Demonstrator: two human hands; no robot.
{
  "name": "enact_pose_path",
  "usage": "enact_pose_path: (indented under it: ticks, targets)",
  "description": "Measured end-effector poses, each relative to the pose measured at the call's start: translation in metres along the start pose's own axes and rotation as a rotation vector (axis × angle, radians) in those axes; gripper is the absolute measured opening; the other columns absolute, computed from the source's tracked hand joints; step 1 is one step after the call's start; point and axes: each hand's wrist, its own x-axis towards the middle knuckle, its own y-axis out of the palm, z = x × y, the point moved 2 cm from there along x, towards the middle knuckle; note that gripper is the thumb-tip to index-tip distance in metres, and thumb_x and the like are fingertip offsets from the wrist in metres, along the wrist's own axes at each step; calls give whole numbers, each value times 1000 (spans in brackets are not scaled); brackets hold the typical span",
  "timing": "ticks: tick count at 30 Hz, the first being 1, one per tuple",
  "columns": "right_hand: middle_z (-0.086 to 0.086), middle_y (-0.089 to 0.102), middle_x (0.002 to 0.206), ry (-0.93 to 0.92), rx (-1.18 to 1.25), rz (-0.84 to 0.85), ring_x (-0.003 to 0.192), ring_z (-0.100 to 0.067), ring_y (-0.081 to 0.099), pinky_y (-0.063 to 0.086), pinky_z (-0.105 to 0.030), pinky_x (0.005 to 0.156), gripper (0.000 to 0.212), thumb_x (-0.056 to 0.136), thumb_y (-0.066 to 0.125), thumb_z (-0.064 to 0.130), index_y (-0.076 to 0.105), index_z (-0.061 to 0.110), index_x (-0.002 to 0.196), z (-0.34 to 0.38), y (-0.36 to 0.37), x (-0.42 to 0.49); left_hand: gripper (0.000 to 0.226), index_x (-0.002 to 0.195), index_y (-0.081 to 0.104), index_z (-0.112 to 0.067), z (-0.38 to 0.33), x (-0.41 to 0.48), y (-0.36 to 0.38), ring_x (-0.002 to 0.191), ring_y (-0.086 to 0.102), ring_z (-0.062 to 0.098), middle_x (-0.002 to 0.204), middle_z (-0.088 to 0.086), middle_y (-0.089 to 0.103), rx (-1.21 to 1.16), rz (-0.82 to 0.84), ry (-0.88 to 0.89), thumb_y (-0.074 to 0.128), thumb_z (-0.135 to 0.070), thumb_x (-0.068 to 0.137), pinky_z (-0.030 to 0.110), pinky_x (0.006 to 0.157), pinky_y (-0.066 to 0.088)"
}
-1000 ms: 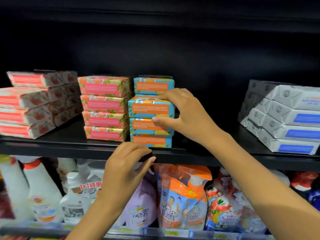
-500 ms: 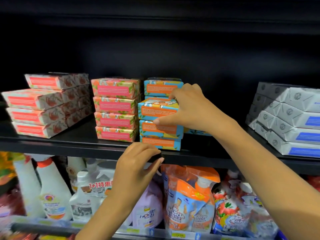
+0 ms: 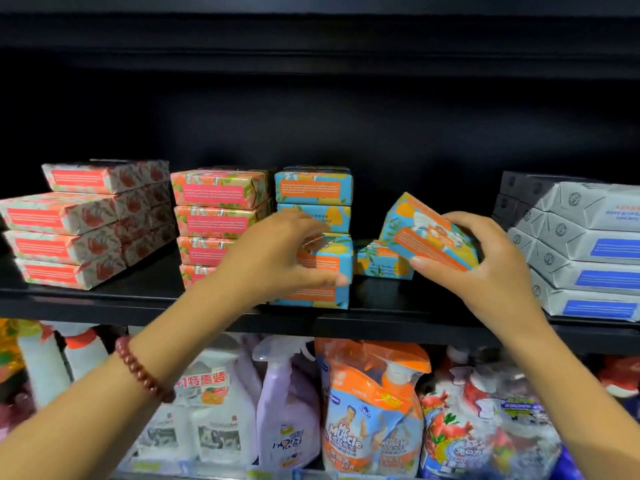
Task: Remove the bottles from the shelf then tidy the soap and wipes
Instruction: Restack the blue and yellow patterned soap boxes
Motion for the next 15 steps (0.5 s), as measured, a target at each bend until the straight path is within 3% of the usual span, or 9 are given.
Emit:
enact_pose_path:
  ticks: [2,7,12,15]
  targets:
    - [6,54,107,23,-13,-11,92,14,49,36,1,71,57,57,73,48,54,29,108,-9,-7,-5,87,108,67,-14,3,8,1,96,59,14,104,-2,65,16,53,30,46,-82,58,36,82,51]
    - [6,54,107,55,-58,3,93,8,50,36,0,68,61,60,79,54,54,29,109,-25,-13,-6,80,100,68,-17,7,8,5,89,61,13,98,-4,66,-123,2,-2,54,-79,52,39,76,53]
    - [6,48,106,22,-165,67,89,-2,47,31,2,72,62,63,82,38,57,17,116,-29,-1,11,65,93,61,-21,8,2,7,88,59,14,96,-4,64,-177,1,26,57,-75,56,39,71,51]
    - [4,48,106,-2,-212,118,99,-11,47,34,-12,79,61,64,82,39,58,16,116,-30,8,30,69,88,54,-19,7,4,7,75,53,14,84,-5,58,-129,4,21,56,-77,51,37,60,46]
